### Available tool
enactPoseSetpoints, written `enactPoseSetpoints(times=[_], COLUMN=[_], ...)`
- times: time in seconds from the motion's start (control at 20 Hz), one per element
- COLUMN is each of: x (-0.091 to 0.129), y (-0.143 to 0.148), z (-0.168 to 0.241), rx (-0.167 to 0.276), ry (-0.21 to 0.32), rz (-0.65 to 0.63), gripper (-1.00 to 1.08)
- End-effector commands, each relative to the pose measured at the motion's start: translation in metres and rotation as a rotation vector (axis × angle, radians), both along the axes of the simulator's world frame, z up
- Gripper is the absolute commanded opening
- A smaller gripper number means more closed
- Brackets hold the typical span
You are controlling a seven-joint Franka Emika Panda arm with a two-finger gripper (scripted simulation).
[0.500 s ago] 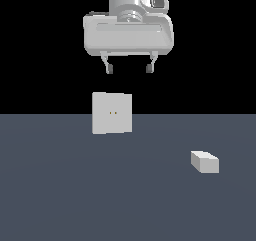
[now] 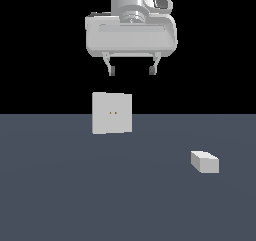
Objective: Plug the charger into the wall socket.
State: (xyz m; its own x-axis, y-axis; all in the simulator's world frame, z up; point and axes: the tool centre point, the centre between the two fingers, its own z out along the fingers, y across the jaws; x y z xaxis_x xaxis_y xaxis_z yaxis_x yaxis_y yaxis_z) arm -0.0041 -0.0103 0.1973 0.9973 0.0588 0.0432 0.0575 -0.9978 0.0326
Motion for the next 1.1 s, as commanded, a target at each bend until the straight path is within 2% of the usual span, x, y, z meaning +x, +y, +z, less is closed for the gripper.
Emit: enactPoseSetpoints(times=[0.0, 0.35, 1.05], x=[-0.003, -0.014, -0.043], y=[-0.004, -0.024, -0.077], z=[-0.004, -0.021, -0.074], rx=[0.001, 0.003, 0.008], ry=[-0.01, -0.059, -0.197], rz=[-0.005, -0.029, -0.095], gripper=[1.0, 1.0, 1.0])
